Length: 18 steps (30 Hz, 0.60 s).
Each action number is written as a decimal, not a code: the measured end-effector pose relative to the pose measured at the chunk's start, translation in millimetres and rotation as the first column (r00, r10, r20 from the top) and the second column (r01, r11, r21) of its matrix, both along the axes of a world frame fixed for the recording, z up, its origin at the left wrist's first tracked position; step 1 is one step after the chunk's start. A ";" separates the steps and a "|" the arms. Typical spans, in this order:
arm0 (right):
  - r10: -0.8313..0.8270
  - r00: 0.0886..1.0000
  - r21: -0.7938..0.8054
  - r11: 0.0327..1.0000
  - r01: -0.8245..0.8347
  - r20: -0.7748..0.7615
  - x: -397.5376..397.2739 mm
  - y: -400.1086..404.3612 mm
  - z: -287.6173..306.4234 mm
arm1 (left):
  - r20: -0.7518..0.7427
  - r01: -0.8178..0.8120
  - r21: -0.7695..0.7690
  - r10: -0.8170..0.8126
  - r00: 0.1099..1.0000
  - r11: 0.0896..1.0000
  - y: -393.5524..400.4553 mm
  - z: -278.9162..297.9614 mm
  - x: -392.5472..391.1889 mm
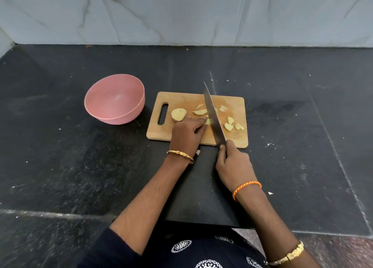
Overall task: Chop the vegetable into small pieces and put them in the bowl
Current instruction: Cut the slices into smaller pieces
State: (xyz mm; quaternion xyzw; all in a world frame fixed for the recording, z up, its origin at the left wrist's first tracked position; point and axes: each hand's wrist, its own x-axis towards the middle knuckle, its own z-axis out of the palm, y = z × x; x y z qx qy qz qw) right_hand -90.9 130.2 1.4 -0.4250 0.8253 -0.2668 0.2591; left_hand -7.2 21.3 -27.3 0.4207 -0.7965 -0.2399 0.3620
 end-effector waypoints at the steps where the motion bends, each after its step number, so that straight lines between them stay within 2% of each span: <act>1: 0.025 1.000 0.028 0.999 -0.025 0.006 -0.5 -0.1 1.0 | 0.003 0.009 0.002 -0.009 1.000 1.000 -1.0 -0.2 0.6; 7: 0.059 0.998 0.140 0.988 -0.060 0.015 -1.6 0.6 10.1 | 0.047 0.071 -0.013 -0.071 0.996 0.997 -9.8 -0.6 6.5; 11: 0.072 0.997 0.224 0.973 -0.063 -0.033 4.2 -3.5 19.0 | 0.064 0.110 -0.049 -0.107 0.992 0.993 -11.6 -1.2 8.7; 15: 0.097 0.990 0.342 0.938 -0.057 -0.100 10.1 -6.8 28.3 | 0.092 0.093 -0.080 -0.086 0.992 0.992 -10.6 -2.4 10.1; 18: 0.127 0.987 0.400 0.913 -0.078 -0.097 9.7 -0.7 32.8 | 0.107 0.069 -0.126 -0.056 0.993 0.990 -8.6 -3.3 11.6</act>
